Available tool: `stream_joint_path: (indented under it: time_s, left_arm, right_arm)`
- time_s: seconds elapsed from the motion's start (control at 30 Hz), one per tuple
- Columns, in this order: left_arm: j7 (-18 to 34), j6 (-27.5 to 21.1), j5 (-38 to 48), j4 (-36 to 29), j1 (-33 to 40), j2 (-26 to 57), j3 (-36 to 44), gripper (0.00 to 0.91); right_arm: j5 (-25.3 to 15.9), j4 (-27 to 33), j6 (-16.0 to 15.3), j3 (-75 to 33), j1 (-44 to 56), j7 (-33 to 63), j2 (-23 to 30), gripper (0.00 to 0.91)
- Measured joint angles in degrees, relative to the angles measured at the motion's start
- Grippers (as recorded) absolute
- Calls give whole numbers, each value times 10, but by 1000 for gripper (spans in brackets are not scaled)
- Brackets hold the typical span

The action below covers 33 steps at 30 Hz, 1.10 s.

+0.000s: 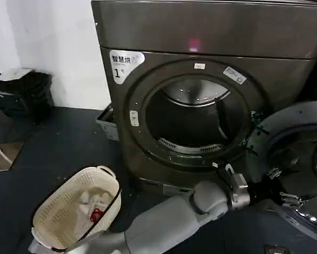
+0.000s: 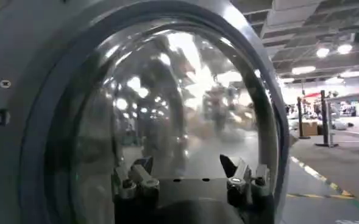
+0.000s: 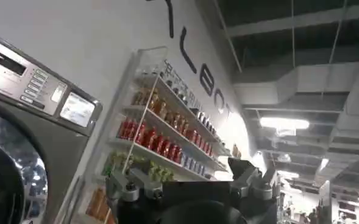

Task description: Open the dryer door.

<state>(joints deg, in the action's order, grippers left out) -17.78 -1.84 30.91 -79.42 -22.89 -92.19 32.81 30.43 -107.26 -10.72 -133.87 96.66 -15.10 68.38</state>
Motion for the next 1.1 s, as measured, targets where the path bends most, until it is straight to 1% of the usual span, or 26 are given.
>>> stream_joint_path:
  time_s: [0.37, 0.53, 0.73, 0.9, 1.1]
  left_arm:
    - [10, 8, -3, 4, 2, 0, 0, 907]
    - [8, 13, 0, -7, 1, 0, 0, 907]
    - [0, 35, 9, -22, 1, 0, 0, 907]
    - [-24, 54, 42, -38, -5, 37, -1, 907]
    - [-12, 75, 77, -62, -12, 77, -7, 907]
  right_arm:
    - [3, 0, 0, -2, 2, -2, 0, 907]
    - [4, -1, 0, -2, 2, -3, -1, 907]
    - [4, 0, 0, -1, 2, -5, -3, 907]
    - [3, 0, 0, 3, 0, -5, -4, 907]
    - [3, -4, -1, 7, -3, -7, -9, 907]
